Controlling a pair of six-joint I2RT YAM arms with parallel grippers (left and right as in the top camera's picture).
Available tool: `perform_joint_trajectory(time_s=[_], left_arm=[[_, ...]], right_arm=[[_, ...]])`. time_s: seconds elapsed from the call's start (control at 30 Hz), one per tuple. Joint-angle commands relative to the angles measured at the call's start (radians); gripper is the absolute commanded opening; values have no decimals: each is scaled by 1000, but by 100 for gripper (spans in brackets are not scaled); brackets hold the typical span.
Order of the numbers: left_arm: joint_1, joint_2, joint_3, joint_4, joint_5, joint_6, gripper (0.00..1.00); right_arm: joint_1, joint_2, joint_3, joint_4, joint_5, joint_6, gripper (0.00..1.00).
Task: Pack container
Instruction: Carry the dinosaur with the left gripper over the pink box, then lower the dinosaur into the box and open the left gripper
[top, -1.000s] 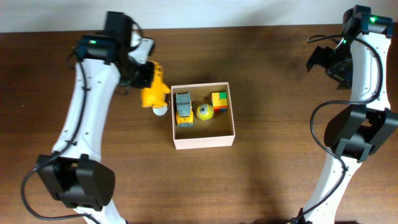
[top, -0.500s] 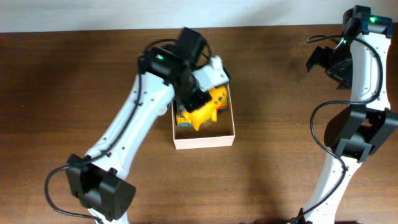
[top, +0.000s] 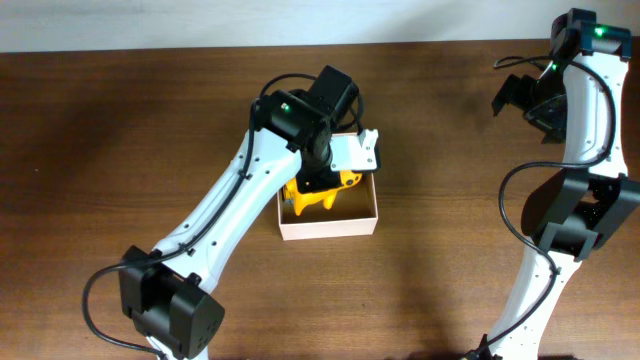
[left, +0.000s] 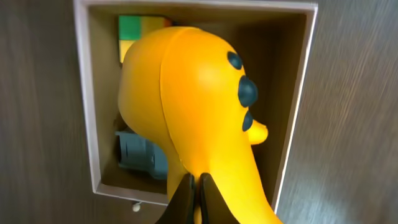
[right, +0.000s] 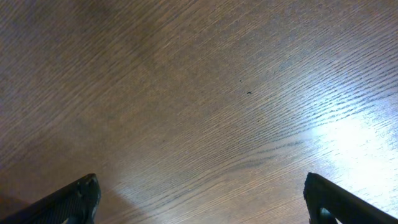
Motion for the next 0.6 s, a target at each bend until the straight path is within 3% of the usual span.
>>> perform_joint_trajectory(time_s=[0.0, 0.07, 0.1, 0.17, 0.2, 0.23, 0.43, 0.57], left_arm=[[0, 11, -23, 2, -19, 108, 2], [0, 13, -48, 2, -22, 118, 3], [0, 14, -57, 2, -22, 117, 8], [0, 16, -76, 5, -22, 117, 48], [0, 16, -79, 7, -22, 117, 82], [0, 16, -79, 10, -22, 117, 99], [0, 16, -79, 59, -11, 98, 99], [3, 15, -29, 150, -177, -97, 99]], right_arm=[[3, 3, -2, 3, -5, 9, 99], [3, 3, -2, 3, -5, 9, 99], [3, 3, -2, 3, -5, 9, 99], [3, 3, -2, 3, -5, 9, 99], [3, 3, -2, 3, -5, 9, 99], [3, 3, -2, 3, -5, 9, 99], [3, 3, -2, 3, -5, 9, 99], [3, 3, -2, 3, -5, 9, 99]])
